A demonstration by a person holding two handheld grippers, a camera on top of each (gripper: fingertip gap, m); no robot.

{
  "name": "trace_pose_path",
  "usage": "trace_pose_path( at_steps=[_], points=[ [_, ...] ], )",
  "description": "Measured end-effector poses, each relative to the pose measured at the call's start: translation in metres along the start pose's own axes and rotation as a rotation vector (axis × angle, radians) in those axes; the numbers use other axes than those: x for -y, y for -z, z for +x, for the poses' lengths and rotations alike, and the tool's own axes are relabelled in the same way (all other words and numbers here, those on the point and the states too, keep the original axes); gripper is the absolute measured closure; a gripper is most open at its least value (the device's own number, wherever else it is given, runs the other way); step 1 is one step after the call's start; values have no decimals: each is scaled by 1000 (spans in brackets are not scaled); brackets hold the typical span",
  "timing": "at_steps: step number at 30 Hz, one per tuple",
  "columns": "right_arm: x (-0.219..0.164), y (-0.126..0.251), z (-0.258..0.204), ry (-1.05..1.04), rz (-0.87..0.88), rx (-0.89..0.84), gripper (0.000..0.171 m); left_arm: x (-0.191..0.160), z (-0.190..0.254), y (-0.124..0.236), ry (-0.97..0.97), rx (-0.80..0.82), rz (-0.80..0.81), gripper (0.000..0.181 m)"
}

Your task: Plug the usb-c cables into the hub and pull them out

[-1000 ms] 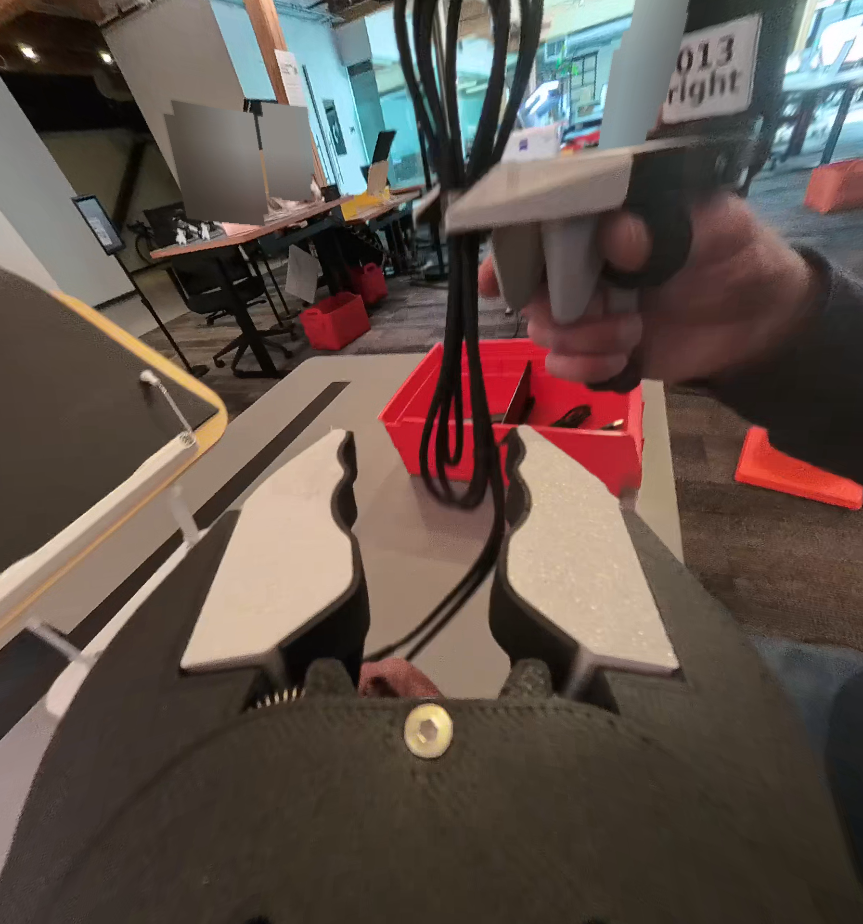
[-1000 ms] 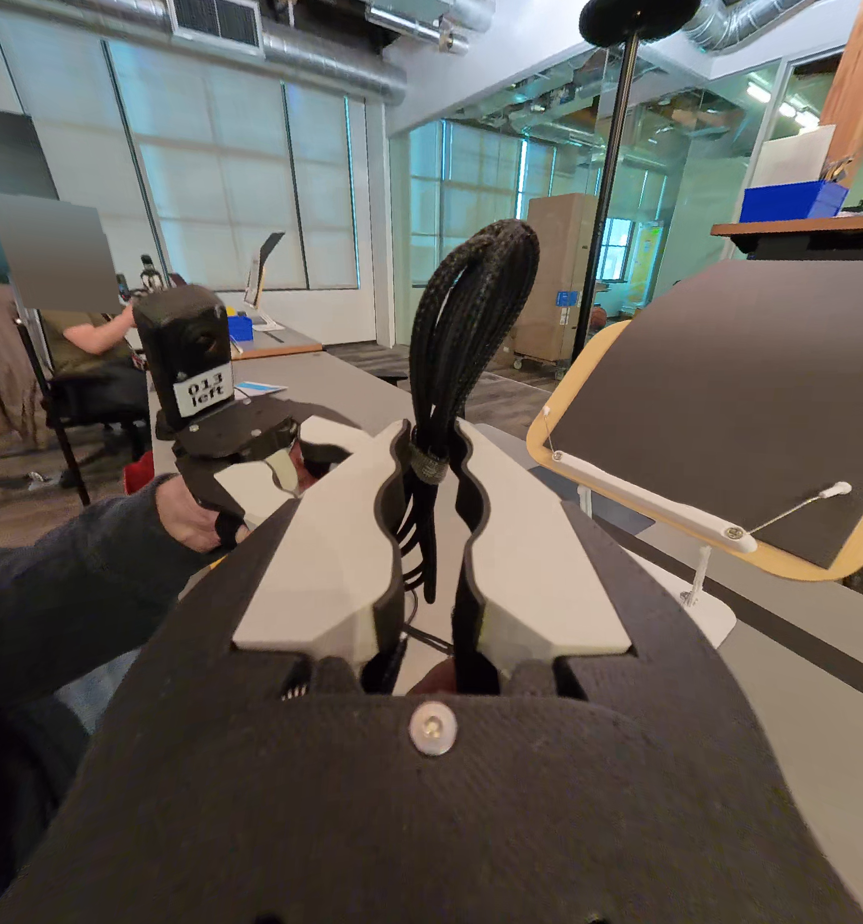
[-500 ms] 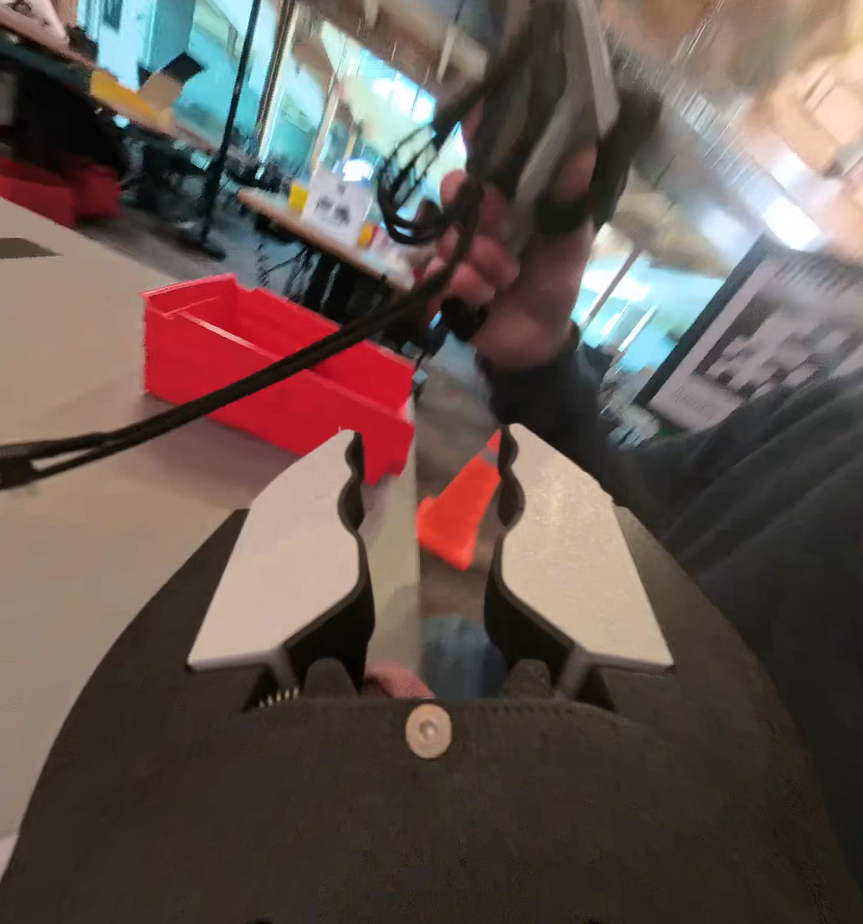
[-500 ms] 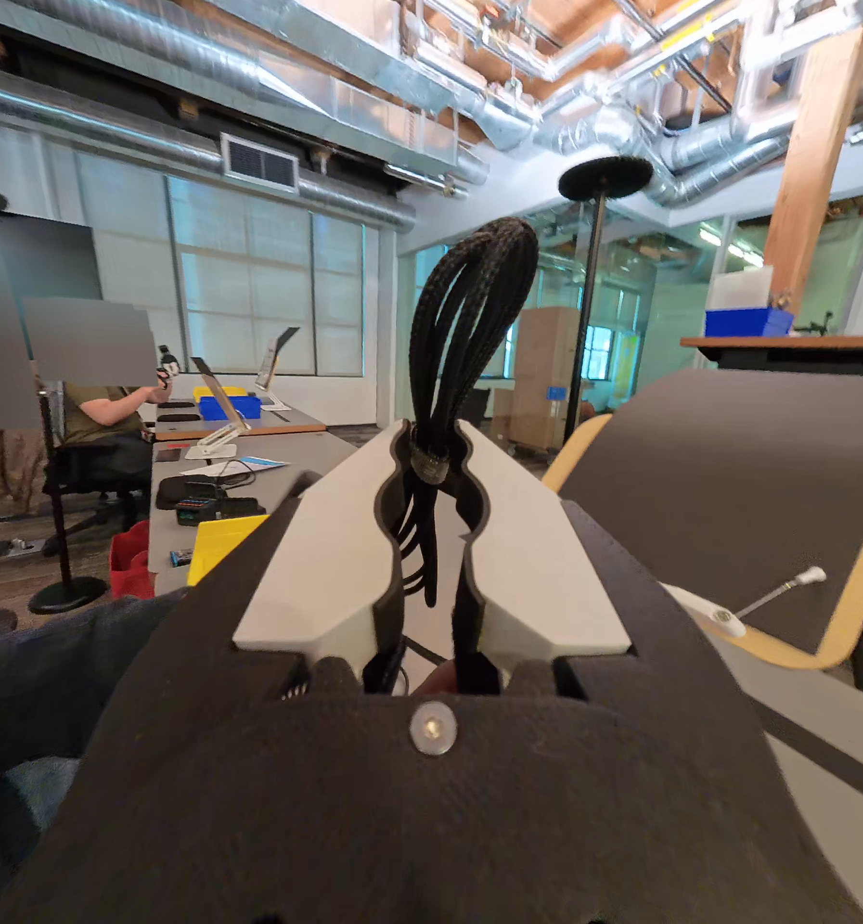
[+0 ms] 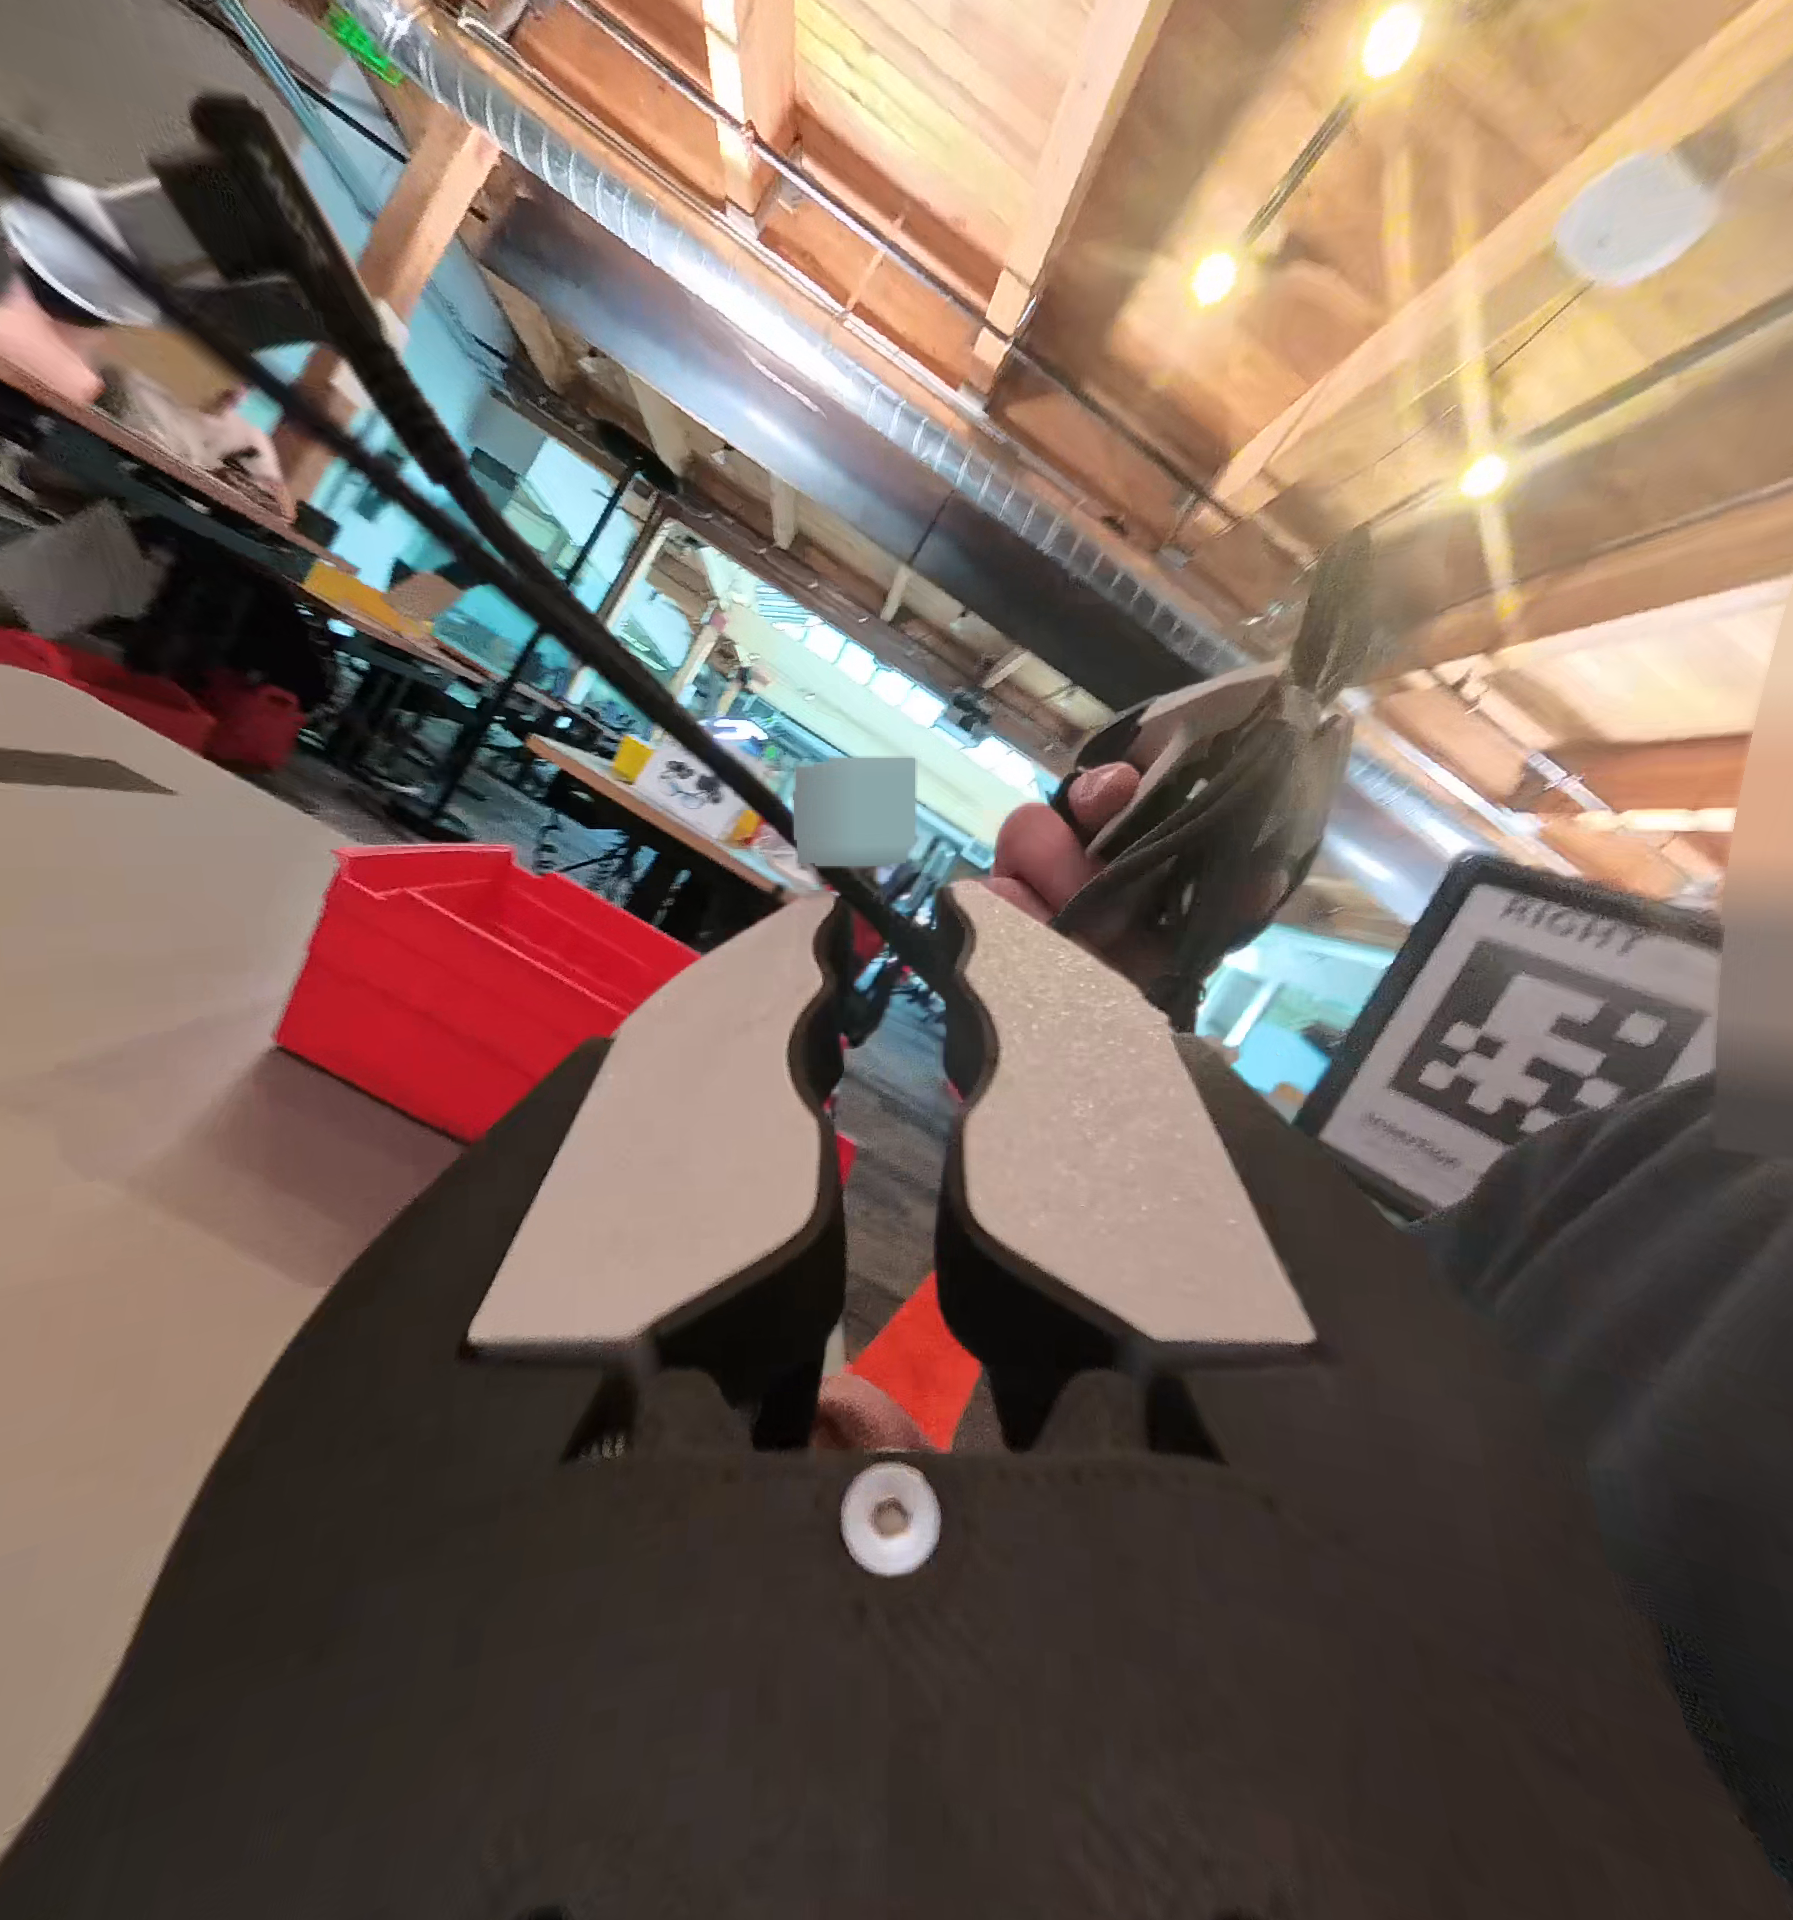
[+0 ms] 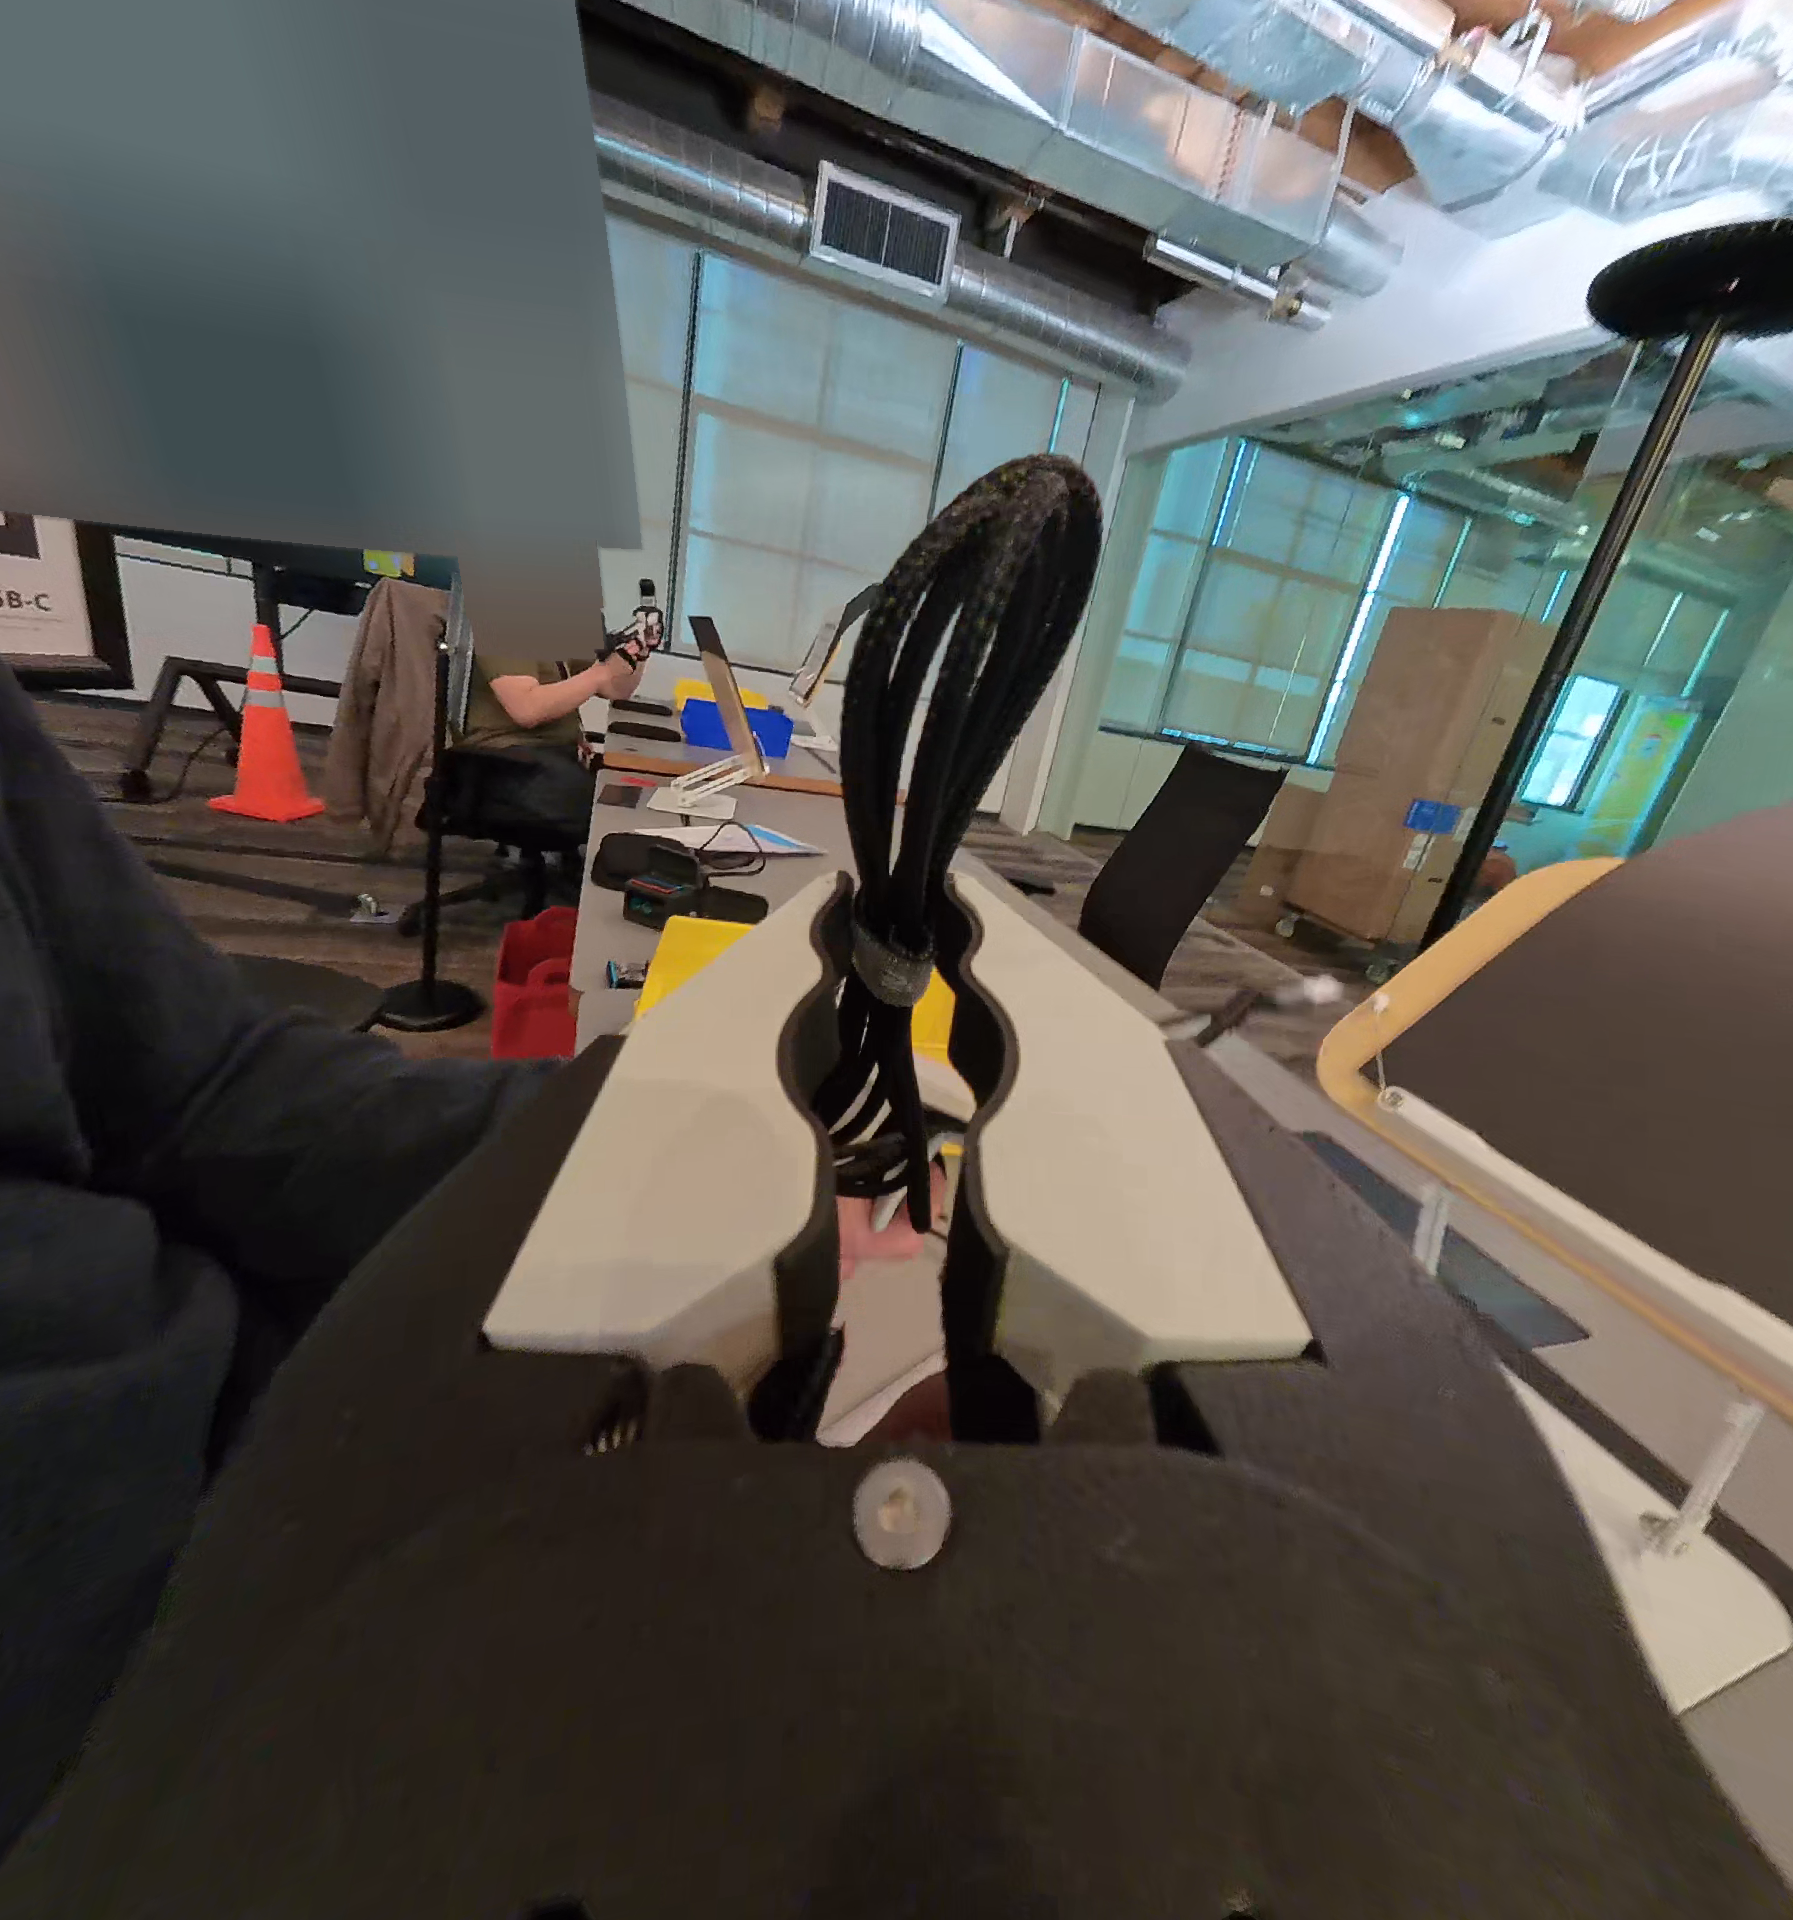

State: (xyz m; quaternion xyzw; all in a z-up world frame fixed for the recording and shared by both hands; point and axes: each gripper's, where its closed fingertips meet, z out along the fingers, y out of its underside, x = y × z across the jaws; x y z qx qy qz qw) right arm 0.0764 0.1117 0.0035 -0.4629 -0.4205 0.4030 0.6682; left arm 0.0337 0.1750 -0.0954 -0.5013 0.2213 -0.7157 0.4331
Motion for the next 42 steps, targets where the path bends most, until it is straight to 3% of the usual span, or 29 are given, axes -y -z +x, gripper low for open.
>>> trace_pose_path(
  at_steps=[12,21,25,32,37,42],
  points=[
    [-46,-12,16,-171,-145,-35,158,-18,12,-3,-344,68,-216,178],
    [-83,-13,40,-223,-233,-164,150,-30,2,0,-440,137,-294,178],
    [-100,-6,56,-217,-299,-276,137,-30,-7,5,-475,195,-328,178],
    [-116,9,74,-206,-390,-391,107,8,-13,34,-538,310,-324,179],
    [-116,0,64,-205,-377,-329,118,21,-12,46,-582,362,-345,178],
    [-121,-16,45,-225,-364,-255,121,-2,-20,40,-577,370,-432,178]
  ],
)
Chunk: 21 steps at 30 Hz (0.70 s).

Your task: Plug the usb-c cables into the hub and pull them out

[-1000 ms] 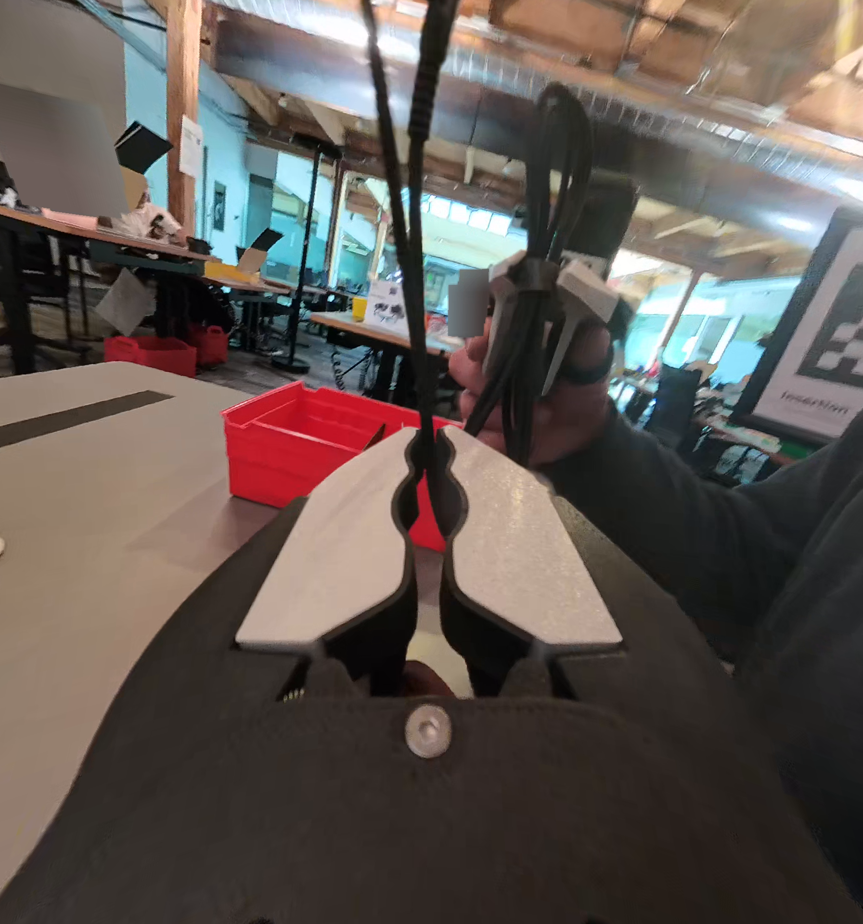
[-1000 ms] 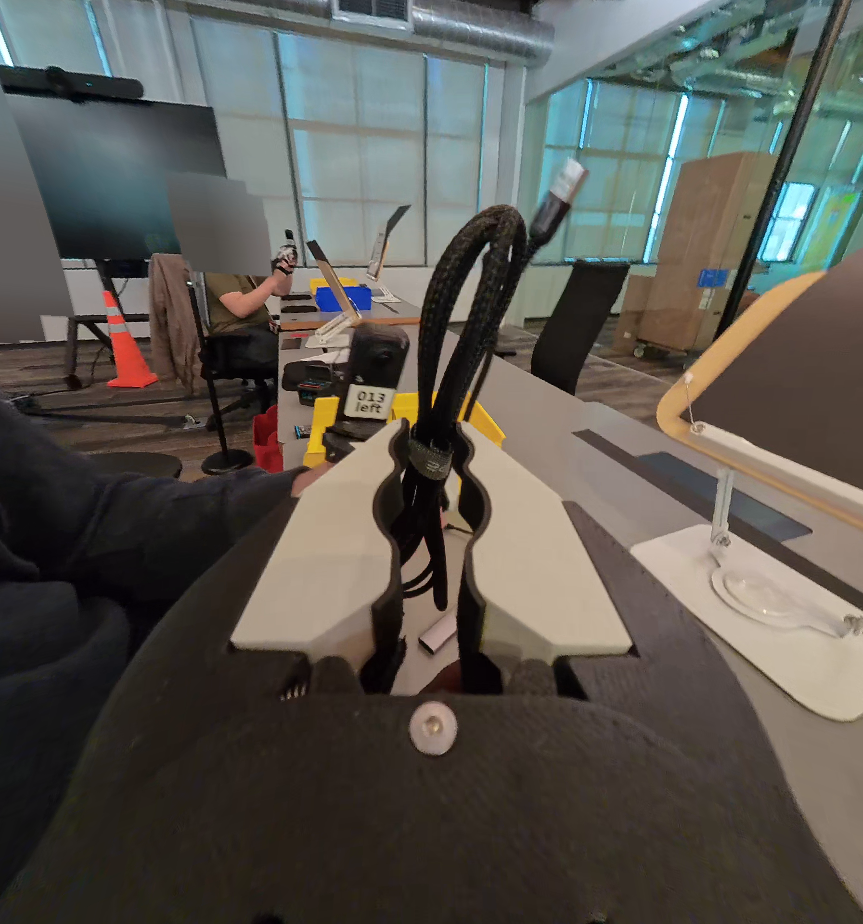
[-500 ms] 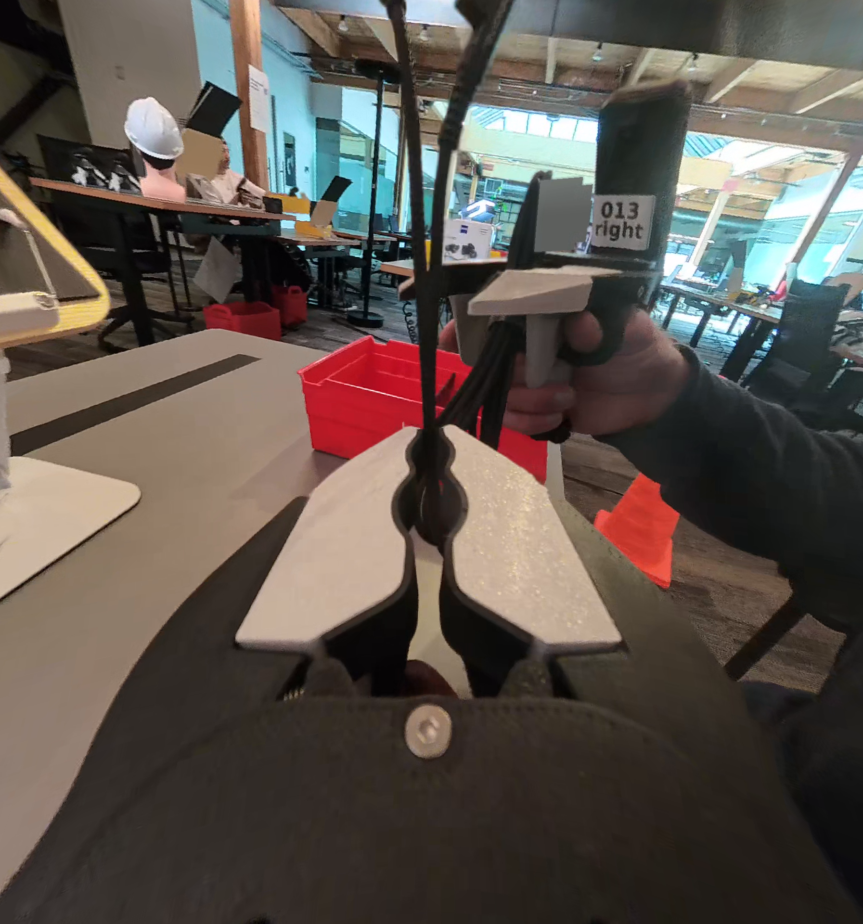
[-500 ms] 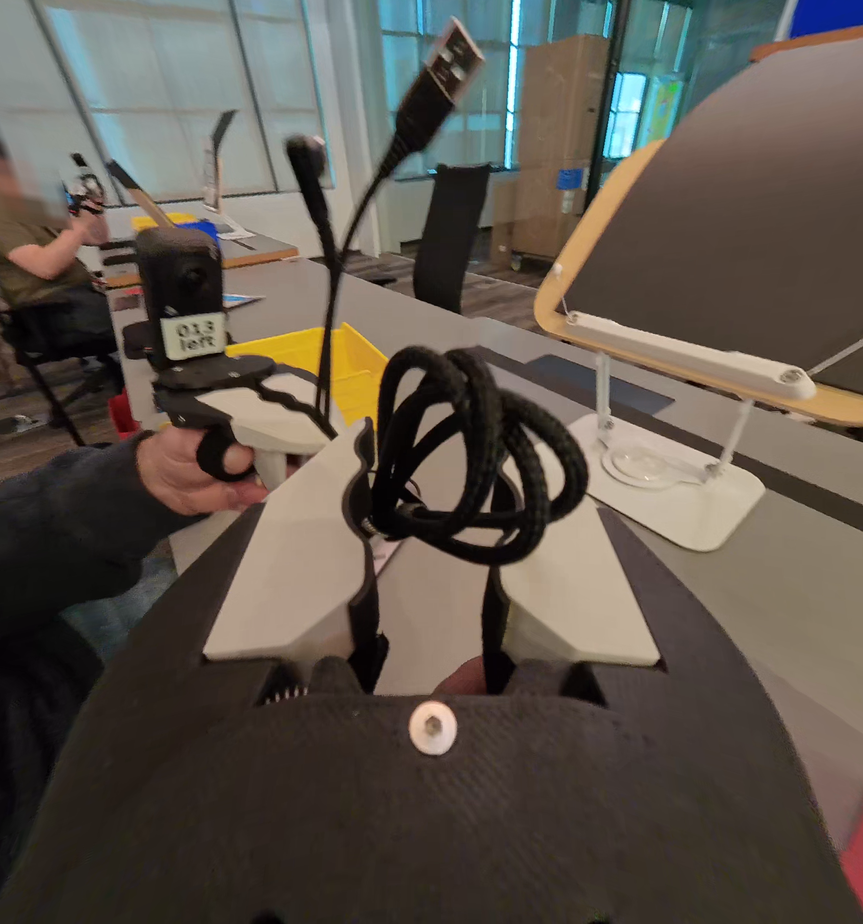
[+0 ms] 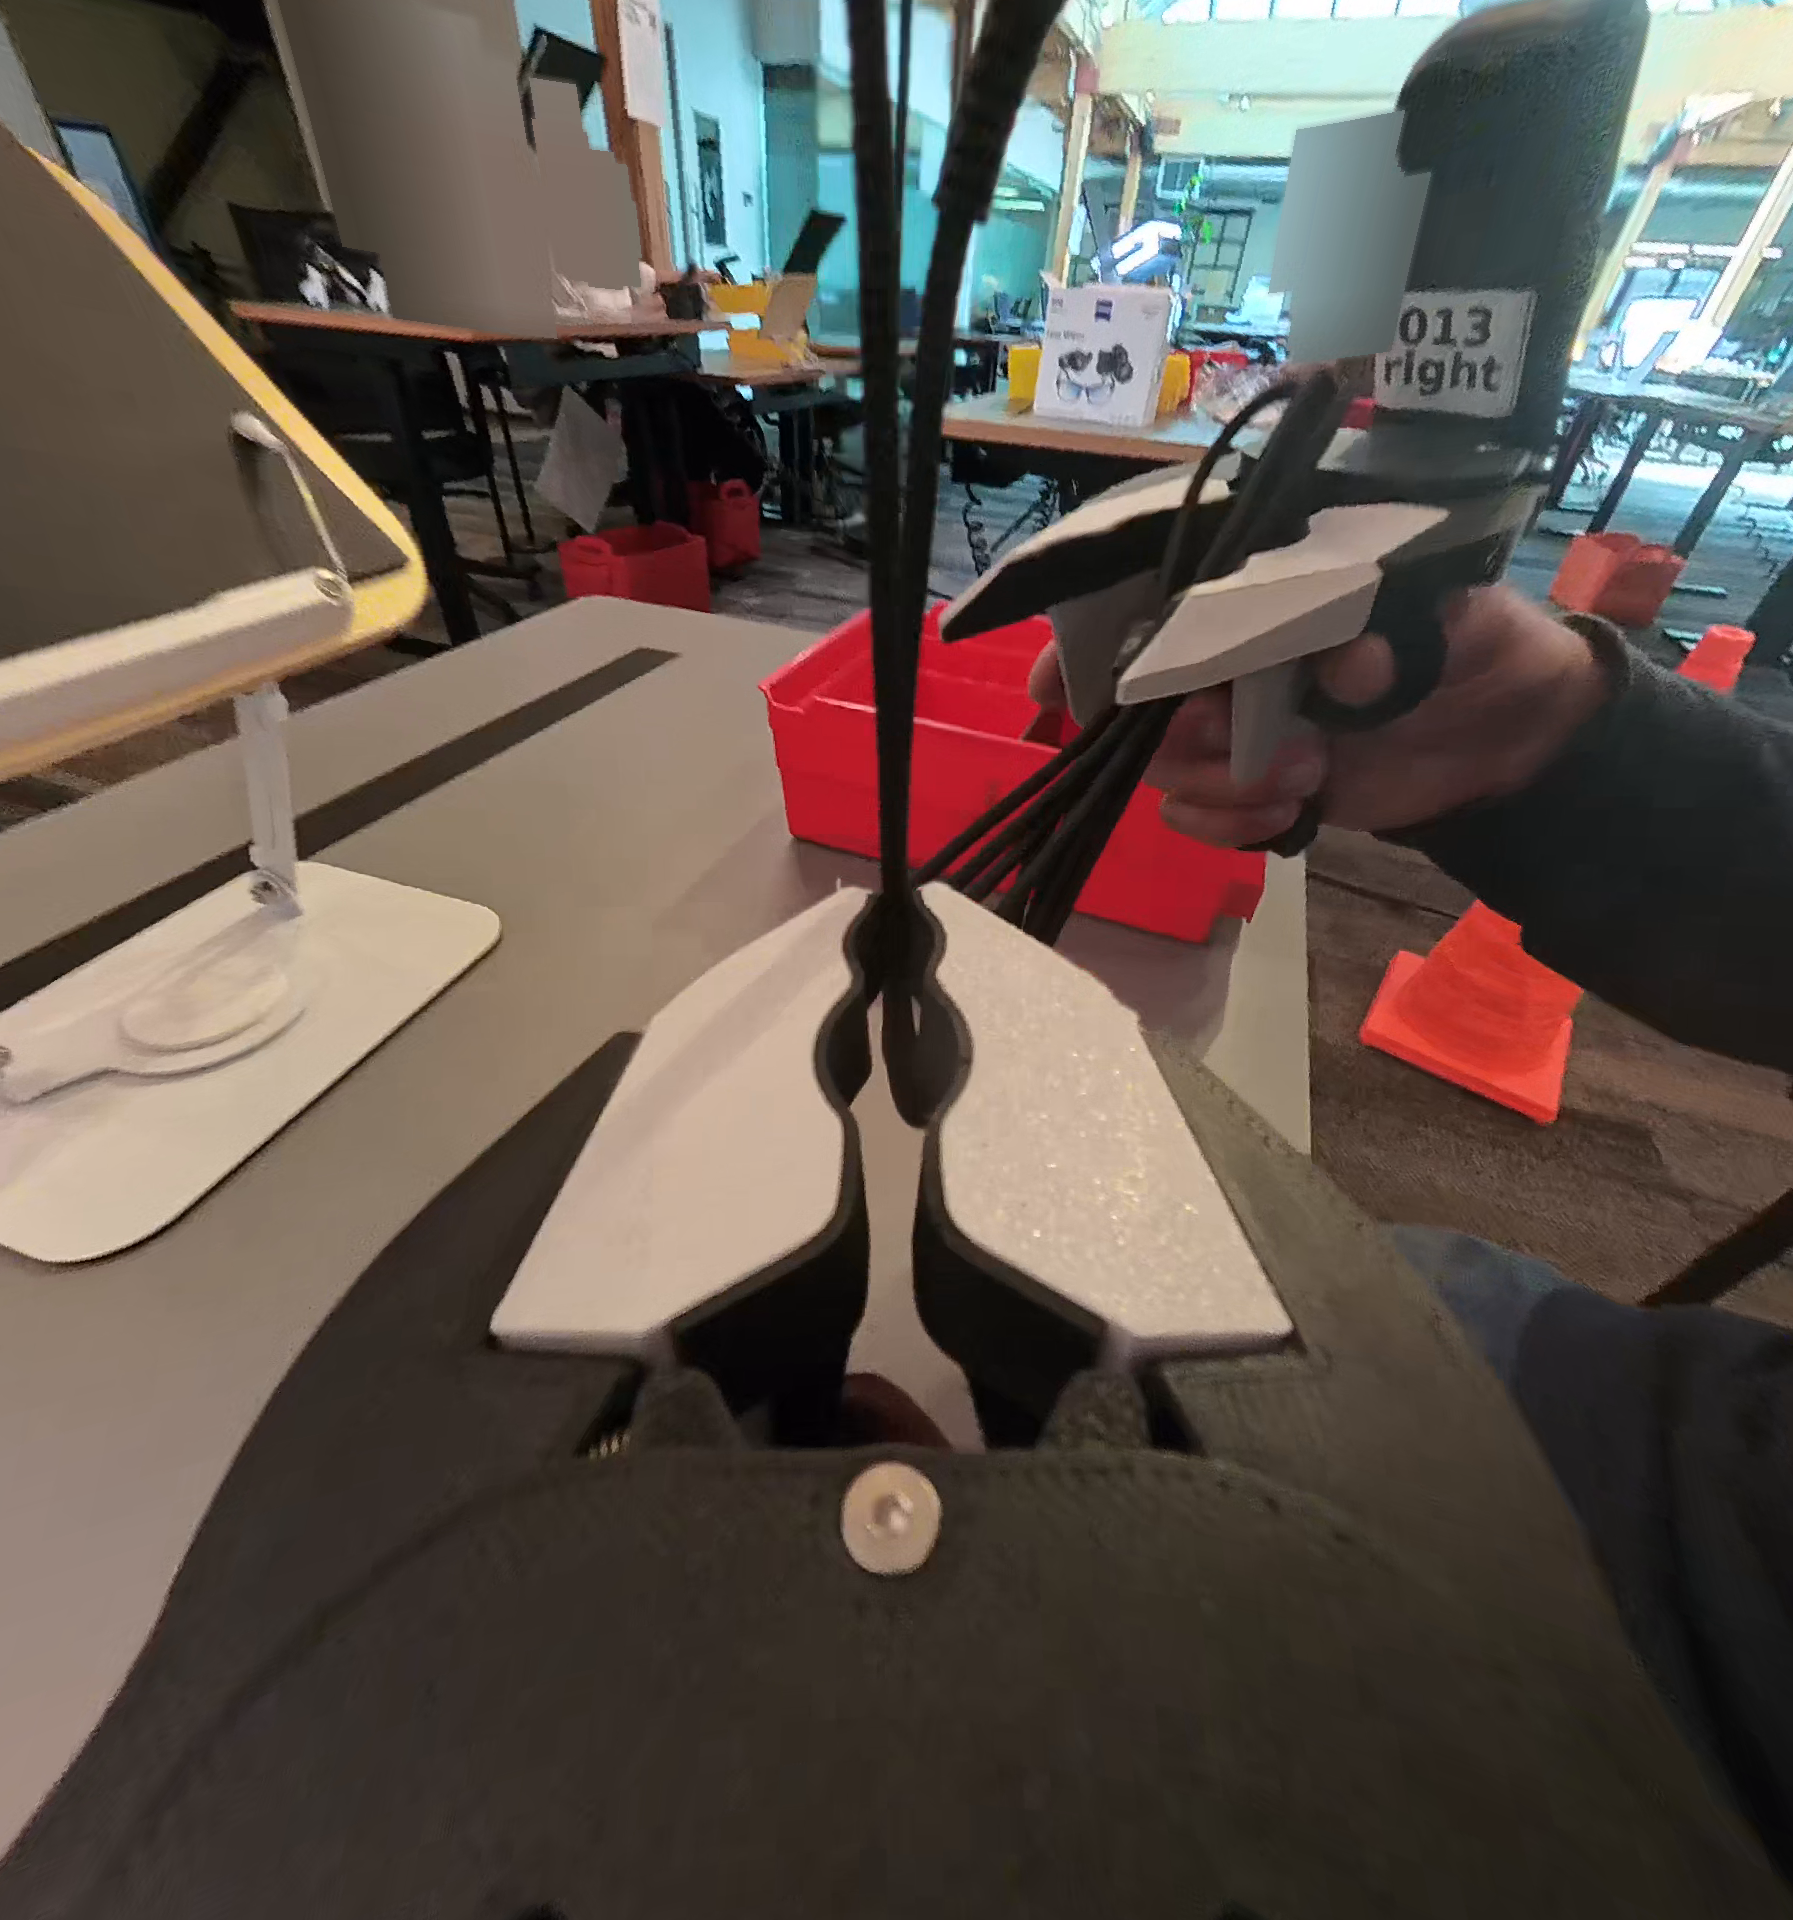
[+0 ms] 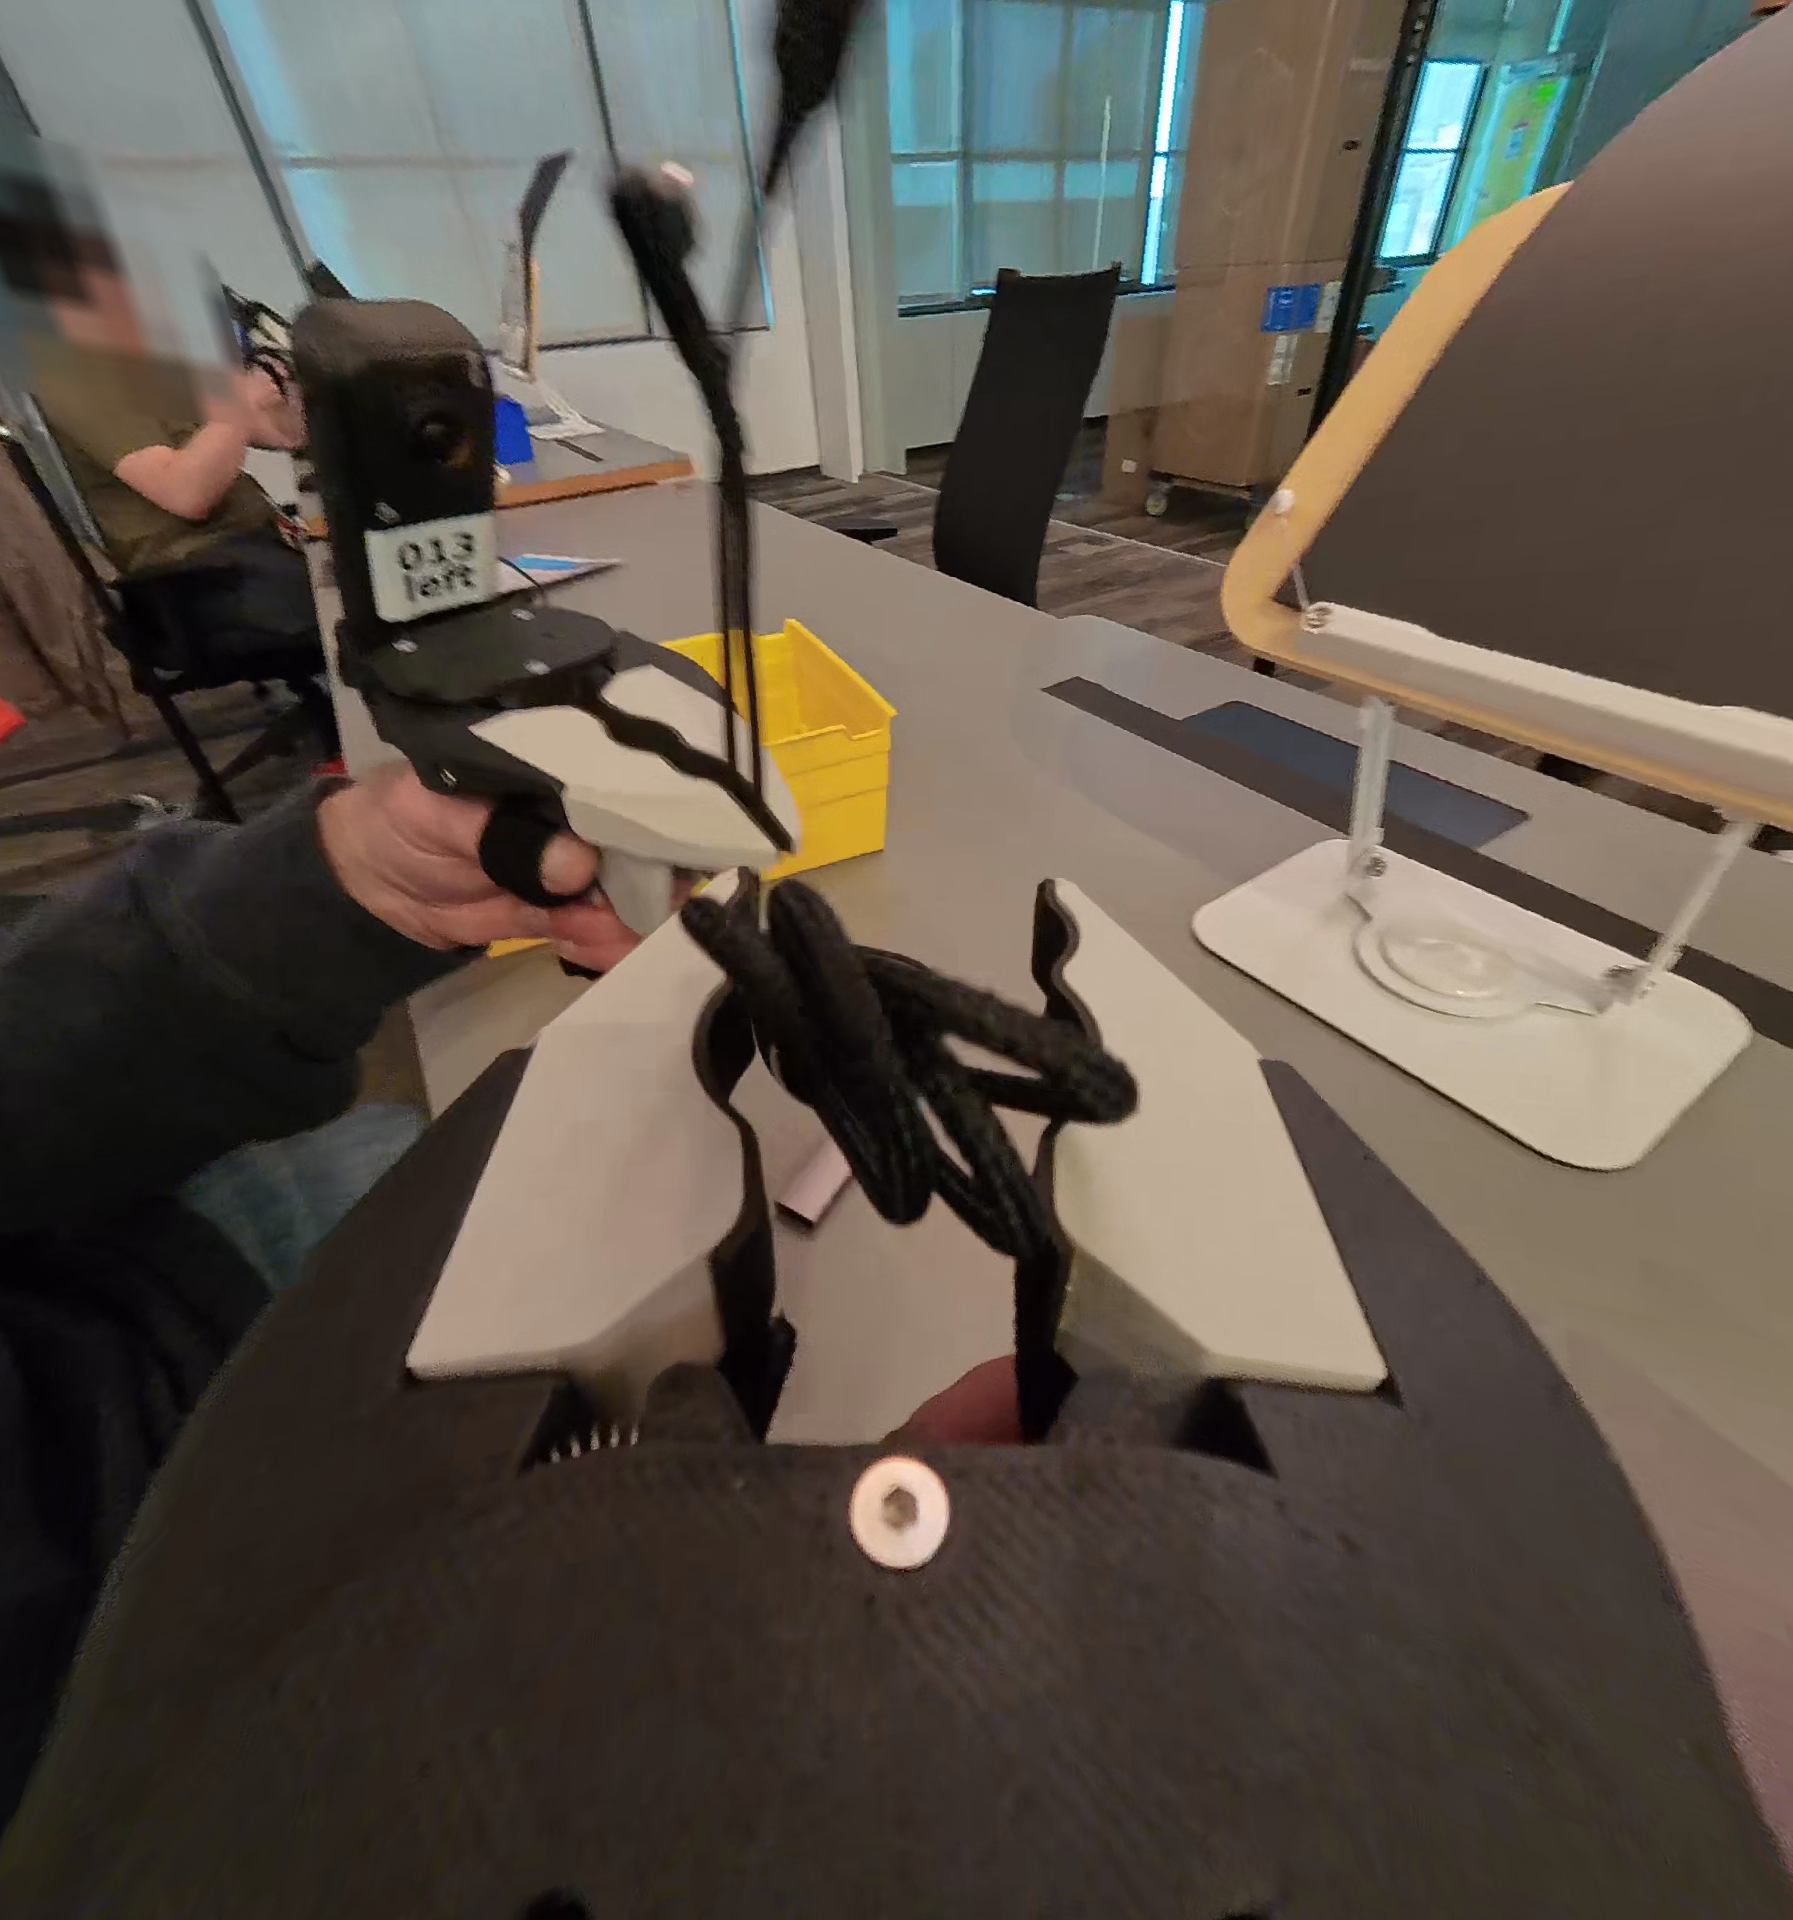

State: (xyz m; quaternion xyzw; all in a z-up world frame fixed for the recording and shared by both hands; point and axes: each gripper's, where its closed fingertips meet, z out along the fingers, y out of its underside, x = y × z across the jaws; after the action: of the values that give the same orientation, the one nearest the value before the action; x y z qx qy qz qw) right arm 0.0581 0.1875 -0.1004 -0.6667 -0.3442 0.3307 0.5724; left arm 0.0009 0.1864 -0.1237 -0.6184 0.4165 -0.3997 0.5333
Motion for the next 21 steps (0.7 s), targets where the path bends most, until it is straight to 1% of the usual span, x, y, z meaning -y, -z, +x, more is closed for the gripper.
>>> trace_pose_path(
  at_steps=[5,8,9,10,13,14,15,19,20,21],
  points=[
    [-8,-17,-25,28,-18,71,109,-31,19,-23,-68,-45,-155,178],
    [-12,-25,-33,28,-23,97,121,-45,36,-34,-111,-106,-223,178],
    [-17,-28,-33,16,-43,97,122,-48,40,-37,-132,-114,-233,178],
    [-21,-30,-34,7,-65,102,136,-50,42,-40,-147,-112,-238,178],
    [-22,-30,-39,2,-45,134,154,-57,51,-47,-163,-143,-251,178],
    [-22,-29,-38,4,-44,130,165,-57,54,-49,-162,-148,-250,178],
    [-22,-27,-35,2,-44,123,170,-57,55,-50,-160,-152,-244,178],
    [-14,-16,-26,-36,-13,119,171,-46,58,-51,-141,-163,-194,178],
    [-11,-13,-22,-25,-11,104,171,-44,56,-51,-148,-150,-189,175],
    [-6,-7,-18,-8,-5,85,171,-40,53,-51,-154,-129,-176,167]
  ],
)
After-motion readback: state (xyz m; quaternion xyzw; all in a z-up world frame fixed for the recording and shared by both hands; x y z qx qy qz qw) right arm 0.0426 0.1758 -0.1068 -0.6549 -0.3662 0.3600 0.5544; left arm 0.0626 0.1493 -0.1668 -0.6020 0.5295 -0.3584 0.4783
